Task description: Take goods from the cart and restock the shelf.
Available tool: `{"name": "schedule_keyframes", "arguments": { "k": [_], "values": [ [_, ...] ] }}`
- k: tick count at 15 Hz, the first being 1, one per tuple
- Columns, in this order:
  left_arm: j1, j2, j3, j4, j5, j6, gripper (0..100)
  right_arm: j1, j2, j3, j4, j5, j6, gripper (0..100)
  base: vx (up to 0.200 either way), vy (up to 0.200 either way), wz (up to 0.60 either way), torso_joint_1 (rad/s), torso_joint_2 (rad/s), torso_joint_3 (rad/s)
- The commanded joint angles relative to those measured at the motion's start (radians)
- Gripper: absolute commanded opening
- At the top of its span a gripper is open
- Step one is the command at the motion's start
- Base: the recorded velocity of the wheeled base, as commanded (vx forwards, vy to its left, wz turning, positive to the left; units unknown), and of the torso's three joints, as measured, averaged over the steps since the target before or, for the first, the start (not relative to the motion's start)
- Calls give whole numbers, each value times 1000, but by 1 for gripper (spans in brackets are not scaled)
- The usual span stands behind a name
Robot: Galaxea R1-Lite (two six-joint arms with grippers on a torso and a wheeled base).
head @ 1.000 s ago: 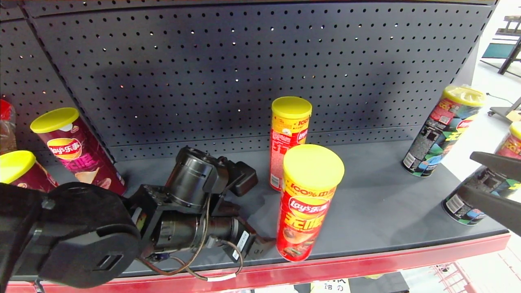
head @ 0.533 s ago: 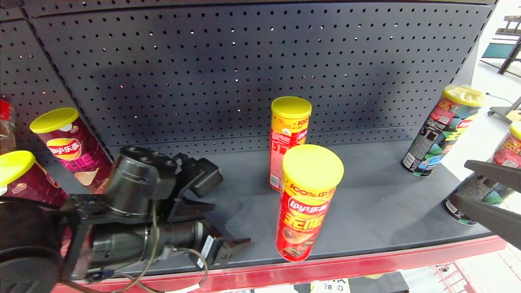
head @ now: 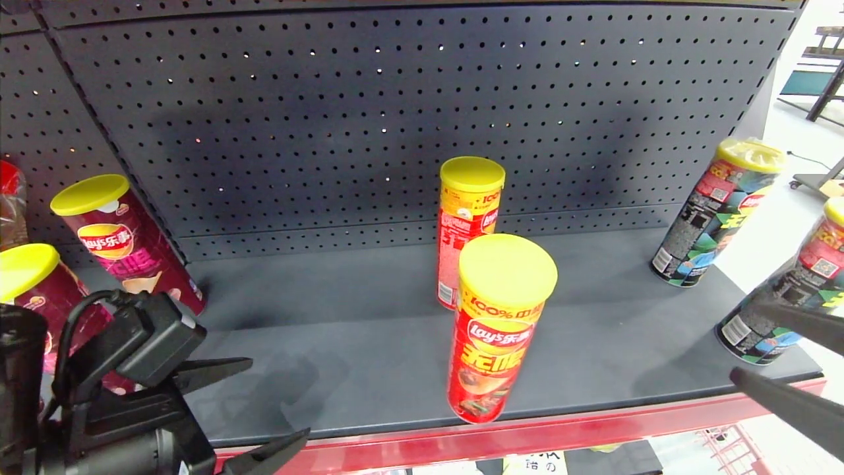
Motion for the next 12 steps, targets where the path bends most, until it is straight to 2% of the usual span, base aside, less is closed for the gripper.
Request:
{"name": "schedule_keyframes", "arguments": {
  "k": [1,3,5,7,8,9,10,11,12],
  "values": [
    [1,-37,-4,-1,10,5,100,3,-56,59,0,15,-1,100,0,0,0,0,0,0],
    [-7,-40,-45,-3,13,9,100,3,-105,121,0,38,-1,100,0,0,0,0,0,0],
    [-37,-94,-77,-3,55,28,100,1,-105,155,0,47,-1,100,0,0,0,0,0,0],
    [-48,-238,-74,22,162,28,100,1,-112,170,1,47,-1,100,0,0,0,0,0,0],
    [-48,-284,-76,51,191,28,100,1,-119,175,0,44,-6,100,0,0,0,0,0,0],
    [-46,-434,-77,172,272,28,100,-4,-154,173,1,39,-10,100,0,0,0,0,0,0],
    [-43,-543,-77,281,325,29,100,-7,-173,170,1,35,-10,100,0,0,0,0,0,0],
    [-16,-707,-76,467,369,28,100,-27,-187,159,1,30,-10,100,0,0,0,0,0,0],
    [1,-767,-74,534,372,28,100,-39,-187,155,1,30,-10,100,0,0,0,0,0,0]
  ]
}}
